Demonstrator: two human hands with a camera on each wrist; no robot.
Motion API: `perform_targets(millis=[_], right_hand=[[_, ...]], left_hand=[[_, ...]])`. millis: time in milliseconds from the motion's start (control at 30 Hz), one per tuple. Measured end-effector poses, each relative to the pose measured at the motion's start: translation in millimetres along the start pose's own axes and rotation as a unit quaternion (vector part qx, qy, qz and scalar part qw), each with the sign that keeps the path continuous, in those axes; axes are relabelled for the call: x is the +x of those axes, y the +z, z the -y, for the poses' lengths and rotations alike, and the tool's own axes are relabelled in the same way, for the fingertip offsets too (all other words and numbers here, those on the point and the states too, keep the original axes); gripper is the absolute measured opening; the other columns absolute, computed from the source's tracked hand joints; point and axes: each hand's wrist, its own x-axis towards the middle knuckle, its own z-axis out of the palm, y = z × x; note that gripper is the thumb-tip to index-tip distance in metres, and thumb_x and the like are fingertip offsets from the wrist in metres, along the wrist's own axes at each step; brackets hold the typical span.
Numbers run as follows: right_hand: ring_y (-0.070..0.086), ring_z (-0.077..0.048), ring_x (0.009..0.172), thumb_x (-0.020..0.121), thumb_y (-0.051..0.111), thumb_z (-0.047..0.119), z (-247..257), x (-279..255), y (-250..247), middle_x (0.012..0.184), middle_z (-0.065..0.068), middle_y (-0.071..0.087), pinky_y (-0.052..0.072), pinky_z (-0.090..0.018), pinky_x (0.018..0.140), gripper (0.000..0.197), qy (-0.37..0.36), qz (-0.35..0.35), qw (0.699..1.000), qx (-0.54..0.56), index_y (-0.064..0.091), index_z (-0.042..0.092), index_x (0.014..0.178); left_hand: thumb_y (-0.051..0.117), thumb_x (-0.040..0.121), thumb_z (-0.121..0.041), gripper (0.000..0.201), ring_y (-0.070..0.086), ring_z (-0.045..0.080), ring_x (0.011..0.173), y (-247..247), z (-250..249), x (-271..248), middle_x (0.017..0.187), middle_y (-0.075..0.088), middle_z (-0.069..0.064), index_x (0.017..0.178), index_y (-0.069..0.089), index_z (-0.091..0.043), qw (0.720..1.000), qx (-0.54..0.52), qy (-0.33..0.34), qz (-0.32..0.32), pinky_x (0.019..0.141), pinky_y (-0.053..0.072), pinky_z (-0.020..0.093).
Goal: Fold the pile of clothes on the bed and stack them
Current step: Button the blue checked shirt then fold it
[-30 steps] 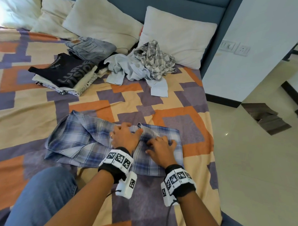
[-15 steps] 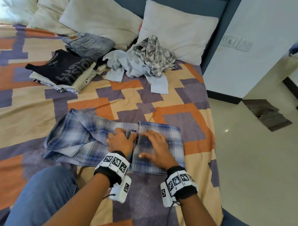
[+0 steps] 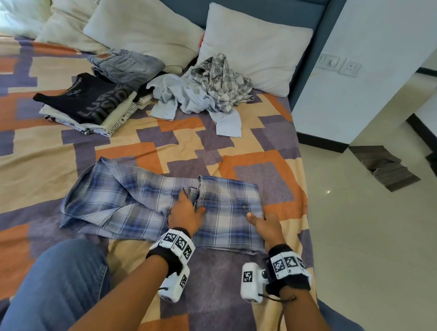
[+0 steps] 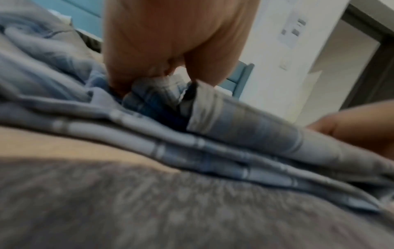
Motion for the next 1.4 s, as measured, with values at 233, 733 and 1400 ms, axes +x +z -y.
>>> perform_targets(millis=[233,733,1400], right_hand=[[0.060,-0.011,0.079,0.095,0.060,0.006,11,-13,-10,0.093,-0.001,0.067,0.044,-0.021,0.058,0.009,0.041,0.008,0.989,0.145,0.065,0.007,0.102],[0.068,-0.034,0.095,0.093,0.059,0.000,63,-38,-54,0.102,-0.015,0.071,0.057,-0.048,0.085,0.020,-0.035,-0.019,0.994,0.100,0.064,0.004,0.112],[0.059,-0.010,0.076,0.089,0.069,0.017,101,-61,100,0.073,0.006,0.064,0.045,-0.029,0.074,0.019,-0.201,0.142,0.966,-0.082,0.063,0.018,0.071]], left_hand=[[0.081,0.066,-0.021,0.066,0.056,0.036,0.096,10,-3,-38,0.111,0.056,0.015,0.127,0.058,-0.011,0.910,0.301,0.219,-0.184,0.075,0.049,0.049],[0.043,0.098,-0.051,0.071,0.004,0.027,0.150,-1,-18,8,0.163,0.007,0.001,0.156,0.013,-0.023,0.885,0.243,0.278,0.284,0.119,0.007,0.056],[0.076,0.083,-0.021,0.044,0.055,0.026,0.092,-163,51,61,0.107,0.061,0.013,0.118,0.056,-0.005,0.989,-0.119,-0.064,0.062,0.076,0.042,0.034]])
